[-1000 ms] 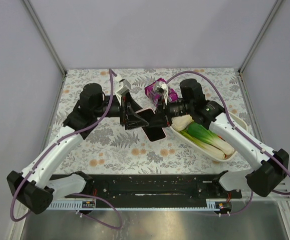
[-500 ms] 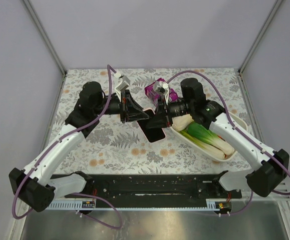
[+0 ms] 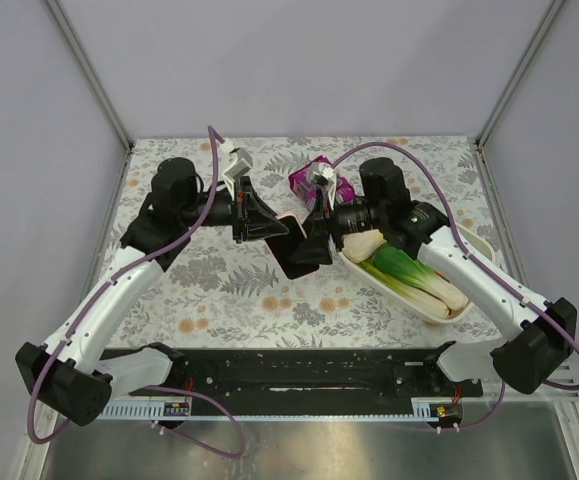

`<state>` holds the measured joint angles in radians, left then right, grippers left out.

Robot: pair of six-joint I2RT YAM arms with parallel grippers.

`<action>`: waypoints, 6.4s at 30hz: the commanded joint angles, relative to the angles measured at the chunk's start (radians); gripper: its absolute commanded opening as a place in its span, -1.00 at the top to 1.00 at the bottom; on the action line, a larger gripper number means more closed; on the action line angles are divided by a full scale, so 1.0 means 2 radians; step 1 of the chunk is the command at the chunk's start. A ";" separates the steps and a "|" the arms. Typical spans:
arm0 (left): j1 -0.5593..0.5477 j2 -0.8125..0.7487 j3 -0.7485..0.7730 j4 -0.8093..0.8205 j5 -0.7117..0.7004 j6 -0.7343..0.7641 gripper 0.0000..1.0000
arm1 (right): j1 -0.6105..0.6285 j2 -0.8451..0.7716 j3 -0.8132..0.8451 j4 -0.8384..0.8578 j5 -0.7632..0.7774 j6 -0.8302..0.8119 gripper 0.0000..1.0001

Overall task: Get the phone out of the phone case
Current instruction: Adjust the phone, then remove the phone case from the phone.

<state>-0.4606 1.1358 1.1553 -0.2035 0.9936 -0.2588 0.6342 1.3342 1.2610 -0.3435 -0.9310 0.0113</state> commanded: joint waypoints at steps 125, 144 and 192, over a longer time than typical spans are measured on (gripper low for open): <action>0.052 0.006 -0.016 0.055 0.072 -0.037 1.00 | 0.056 -0.059 0.071 -0.102 0.177 -0.108 -0.54; 0.034 -0.028 0.027 0.007 -0.025 -0.009 1.00 | 0.000 -0.030 0.005 -0.002 0.050 -0.020 -0.69; -0.016 0.055 0.108 -0.213 0.032 0.195 -0.37 | 0.030 0.016 0.050 -0.199 -0.022 -0.223 1.00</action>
<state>-0.4629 1.2243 1.3281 -0.5518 1.0786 0.0227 0.6849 1.3773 1.2991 -0.7490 -0.9661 -0.3901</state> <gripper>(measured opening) 0.725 0.190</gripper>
